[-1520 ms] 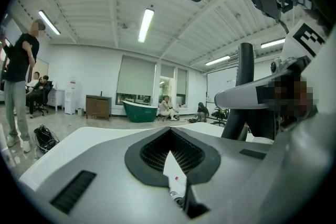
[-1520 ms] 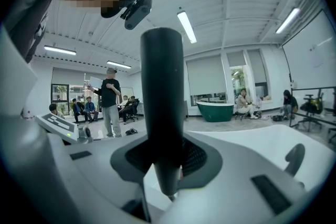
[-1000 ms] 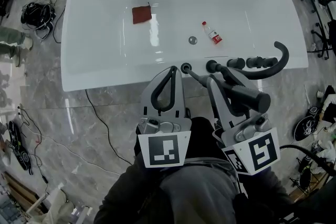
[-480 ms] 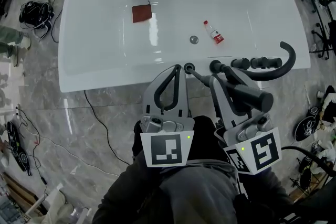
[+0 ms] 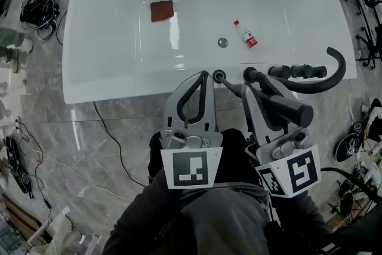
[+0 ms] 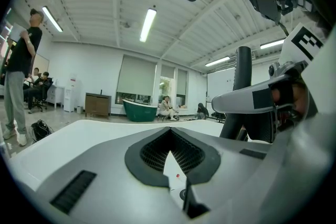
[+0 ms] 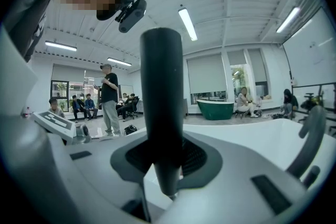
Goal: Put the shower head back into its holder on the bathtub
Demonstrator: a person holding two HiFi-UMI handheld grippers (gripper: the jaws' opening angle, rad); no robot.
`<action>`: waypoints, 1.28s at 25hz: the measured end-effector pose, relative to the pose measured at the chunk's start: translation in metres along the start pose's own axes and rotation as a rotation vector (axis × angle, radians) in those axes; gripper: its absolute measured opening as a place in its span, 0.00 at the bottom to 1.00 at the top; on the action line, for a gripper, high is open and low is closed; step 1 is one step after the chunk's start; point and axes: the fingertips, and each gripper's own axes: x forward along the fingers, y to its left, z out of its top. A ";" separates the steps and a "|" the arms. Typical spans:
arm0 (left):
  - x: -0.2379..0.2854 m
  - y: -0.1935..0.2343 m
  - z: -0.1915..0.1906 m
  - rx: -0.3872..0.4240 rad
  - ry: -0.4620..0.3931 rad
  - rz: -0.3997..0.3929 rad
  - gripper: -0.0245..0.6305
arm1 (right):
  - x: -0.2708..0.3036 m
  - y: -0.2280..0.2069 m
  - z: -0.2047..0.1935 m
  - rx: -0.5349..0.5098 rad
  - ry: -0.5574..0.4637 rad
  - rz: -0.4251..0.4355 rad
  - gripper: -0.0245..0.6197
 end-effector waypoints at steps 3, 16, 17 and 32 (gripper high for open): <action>0.001 0.001 -0.007 -0.010 0.002 0.004 0.04 | 0.003 -0.003 -0.007 0.003 0.005 -0.005 0.21; 0.009 0.007 -0.028 -0.012 0.000 0.018 0.04 | 0.017 -0.007 -0.029 0.004 0.008 0.009 0.21; 0.010 0.008 -0.029 -0.010 -0.001 0.018 0.04 | 0.018 -0.007 -0.030 0.005 0.009 0.009 0.21; 0.015 0.018 -0.049 -0.016 0.009 0.025 0.04 | 0.029 -0.010 -0.054 0.011 0.032 0.007 0.21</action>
